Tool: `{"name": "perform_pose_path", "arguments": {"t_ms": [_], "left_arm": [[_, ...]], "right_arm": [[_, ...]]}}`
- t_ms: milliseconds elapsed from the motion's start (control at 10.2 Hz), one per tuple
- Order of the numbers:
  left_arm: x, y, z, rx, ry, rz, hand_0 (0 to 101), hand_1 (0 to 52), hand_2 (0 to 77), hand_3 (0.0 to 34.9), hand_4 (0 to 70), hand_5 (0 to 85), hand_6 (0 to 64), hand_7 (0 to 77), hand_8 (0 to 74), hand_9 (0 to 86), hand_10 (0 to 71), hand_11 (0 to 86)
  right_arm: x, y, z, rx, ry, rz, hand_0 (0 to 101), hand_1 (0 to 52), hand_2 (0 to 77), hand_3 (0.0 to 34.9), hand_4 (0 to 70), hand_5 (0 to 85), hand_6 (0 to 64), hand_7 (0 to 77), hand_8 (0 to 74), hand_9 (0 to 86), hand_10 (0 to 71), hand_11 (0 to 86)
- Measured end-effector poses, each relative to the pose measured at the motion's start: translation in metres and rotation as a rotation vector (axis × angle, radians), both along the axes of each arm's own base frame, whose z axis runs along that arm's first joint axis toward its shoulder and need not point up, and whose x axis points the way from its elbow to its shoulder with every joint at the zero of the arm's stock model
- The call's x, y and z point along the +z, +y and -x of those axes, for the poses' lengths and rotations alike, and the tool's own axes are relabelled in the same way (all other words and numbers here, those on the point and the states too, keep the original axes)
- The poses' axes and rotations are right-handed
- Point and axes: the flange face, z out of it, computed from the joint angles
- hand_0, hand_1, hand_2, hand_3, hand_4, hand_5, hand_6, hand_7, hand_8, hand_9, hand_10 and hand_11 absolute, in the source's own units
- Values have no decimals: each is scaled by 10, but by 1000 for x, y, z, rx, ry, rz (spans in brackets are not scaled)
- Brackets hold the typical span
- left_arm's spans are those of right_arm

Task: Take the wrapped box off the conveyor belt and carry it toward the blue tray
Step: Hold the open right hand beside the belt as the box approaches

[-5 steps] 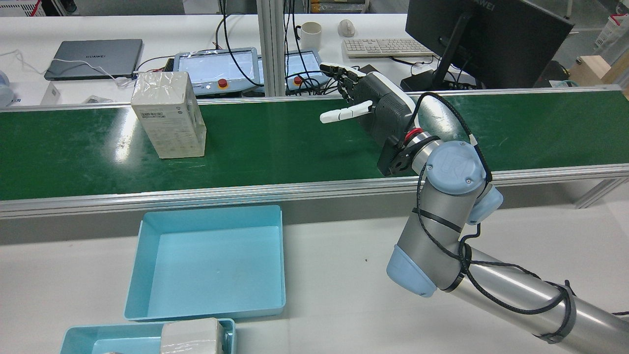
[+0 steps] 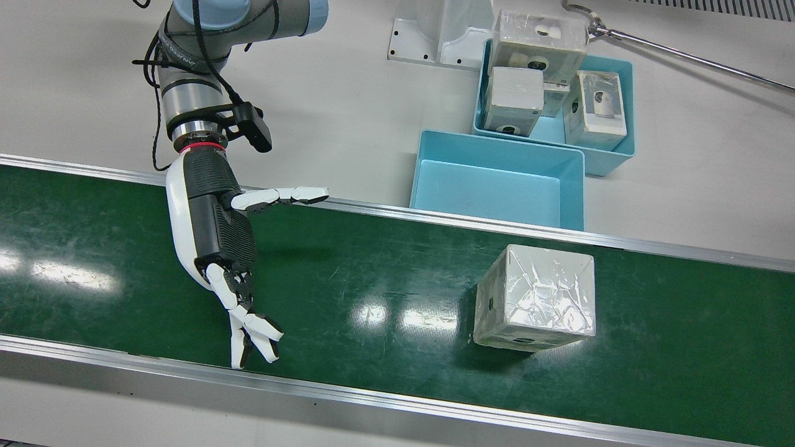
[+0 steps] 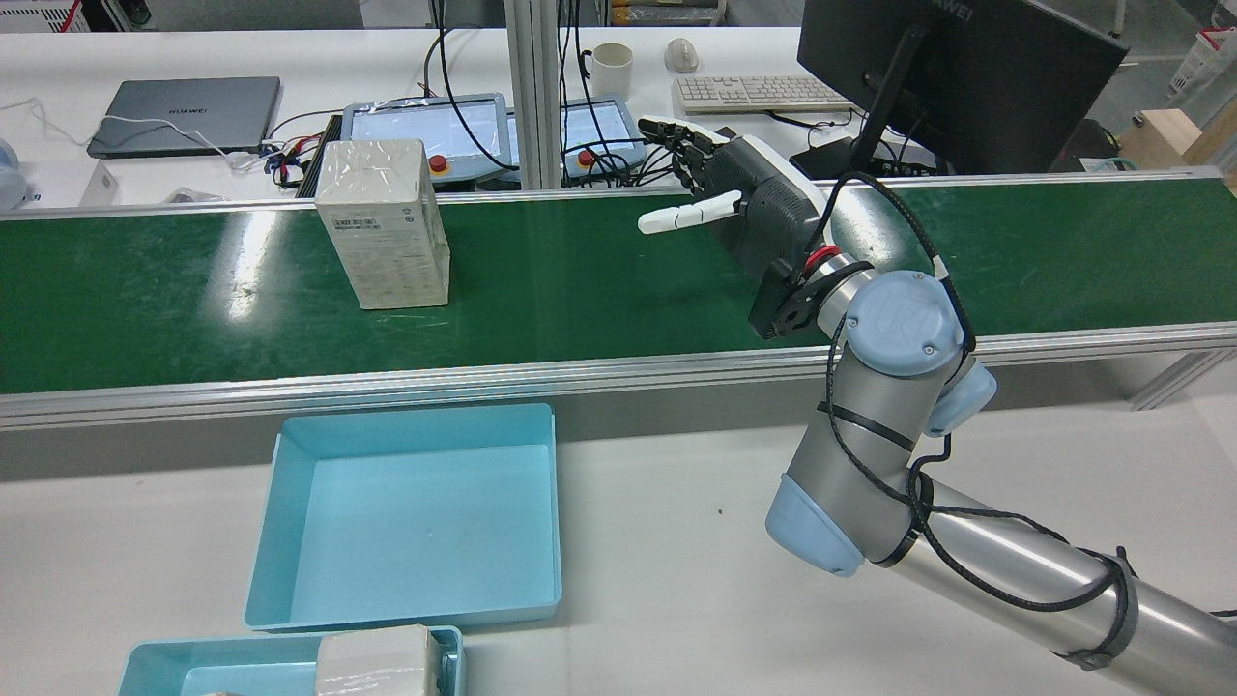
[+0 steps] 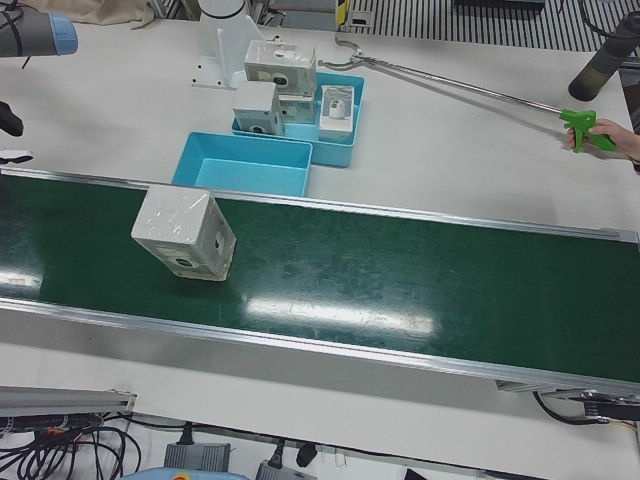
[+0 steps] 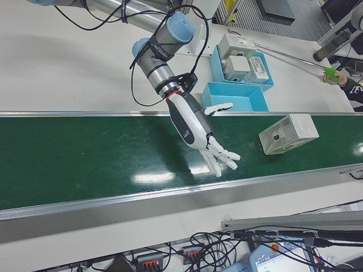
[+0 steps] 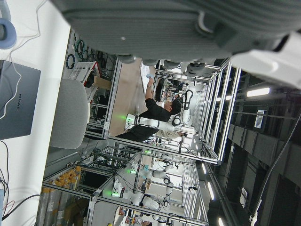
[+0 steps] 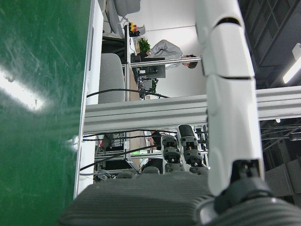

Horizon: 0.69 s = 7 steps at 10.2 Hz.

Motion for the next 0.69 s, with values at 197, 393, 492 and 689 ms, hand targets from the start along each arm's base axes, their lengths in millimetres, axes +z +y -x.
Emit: {"name": "perform_pose_path", "arguments": {"t_ms": [197,393,492,689], "left_arm": [[0,0,0,0,0,0,0,0,5,0,0,11,5,5,5,0,5,5],[0,0,0,0,0,0,0,0,11,0,0,11,5,5,5,5,5,5],[0,0,0,0,0,0,0,0,5,0,0,11,5,5,5,5,5,5],[0,0,0,0,0,0,0,0,5,0,0,11,5,5,5,5,5,5]], "right_arm": [[0,-1,-3,4,-1,-1,507,180,93,0,98,175,33,44,0,11,0,5],[-3,-1,-1,3,4,-11,506,191,114,0,82,153,33,44,0,11,0,5],[-4,1,3,1,15,-19,506,191,114,0,82,153,33,44,0,11,0,5],[-3,3,9,0,44,-29,505,191,114,0,82,153,33,38,0,11,0,5]]}}
